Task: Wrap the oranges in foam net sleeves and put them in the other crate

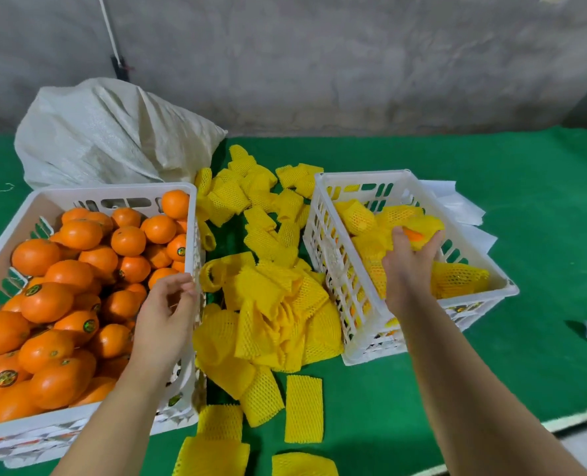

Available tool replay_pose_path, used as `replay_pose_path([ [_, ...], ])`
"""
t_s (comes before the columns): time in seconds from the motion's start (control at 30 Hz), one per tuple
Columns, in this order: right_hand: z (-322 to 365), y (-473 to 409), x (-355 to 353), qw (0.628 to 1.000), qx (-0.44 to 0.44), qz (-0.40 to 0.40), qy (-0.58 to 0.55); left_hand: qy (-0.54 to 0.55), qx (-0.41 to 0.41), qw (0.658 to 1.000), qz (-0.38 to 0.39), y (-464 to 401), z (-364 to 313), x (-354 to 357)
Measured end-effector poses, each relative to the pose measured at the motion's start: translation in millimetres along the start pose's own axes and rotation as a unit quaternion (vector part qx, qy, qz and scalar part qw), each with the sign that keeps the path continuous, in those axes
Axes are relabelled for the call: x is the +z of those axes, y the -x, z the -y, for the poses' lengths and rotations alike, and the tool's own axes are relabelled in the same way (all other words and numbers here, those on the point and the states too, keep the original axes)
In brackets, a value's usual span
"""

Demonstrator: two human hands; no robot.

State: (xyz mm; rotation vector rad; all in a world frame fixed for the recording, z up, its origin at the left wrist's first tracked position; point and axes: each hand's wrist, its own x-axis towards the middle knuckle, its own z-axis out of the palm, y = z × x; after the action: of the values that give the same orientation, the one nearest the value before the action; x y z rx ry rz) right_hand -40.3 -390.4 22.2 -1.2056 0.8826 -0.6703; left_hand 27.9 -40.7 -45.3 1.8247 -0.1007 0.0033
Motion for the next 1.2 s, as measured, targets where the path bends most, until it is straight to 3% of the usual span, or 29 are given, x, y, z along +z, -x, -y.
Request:
replay_pose_path([
  [0.13,-17.0,-11.8,-5.5,0.998,0.028,-0.013,0.047,-0.010,0.000,1.000,0.017,-2.2,3.3,4.7],
  [0.3,-20.9,-4.2,-4.7,0.982,-0.081,-0.018,0.169,0.005,-0.012,1.000,0.010,0.6,-2.9,3.8],
  [0.43,-25.4,-8.6,6.3,0.954,-0.105,0.068,0.271,0.009,-0.018,1.000,0.011,0.5,-6.7,2.8],
  [0.53,-32.8,-2.1,28.4,0.898,-0.164,0.123,0.389,0.009,-0.018,0.999,0.025,-13.7,-6.1,-4.8],
  [0.63,-55.9,14.0,49.2,0.772,-0.261,0.131,0.565,-0.034,-0.013,0.999,0.013,-37.2,1.7,-14.8],
  [0.7,-76.8,21.7,58.4,0.721,-0.280,0.172,0.610,-0.121,-0.026,0.992,0.024,-53.2,15.5,-21.8],
  [0.8,-105.4,33.4,70.0,0.731,-0.194,0.326,0.567,-0.337,-0.066,0.929,0.137,-69.8,41.4,-31.4],
  [0.87,-117.4,40.9,77.4,0.723,-0.182,0.371,0.554,-0.428,-0.081,0.880,0.189,-75.8,50.6,-38.1],
  [0.93,-125.2,46.6,85.2,0.722,-0.233,0.353,0.548,-0.494,-0.044,0.846,0.193,-83.4,54.3,-45.3],
  [1.07,-125.0,59.8,103.0,0.776,-0.307,0.286,0.471,-0.605,-0.001,0.766,0.217,-100.5,60.1,-54.2],
  [1.2,-112.1,77.5,116.4,0.850,-0.249,0.260,0.385,-0.589,-0.075,0.751,0.288,-115.4,64.8,-38.5],
])
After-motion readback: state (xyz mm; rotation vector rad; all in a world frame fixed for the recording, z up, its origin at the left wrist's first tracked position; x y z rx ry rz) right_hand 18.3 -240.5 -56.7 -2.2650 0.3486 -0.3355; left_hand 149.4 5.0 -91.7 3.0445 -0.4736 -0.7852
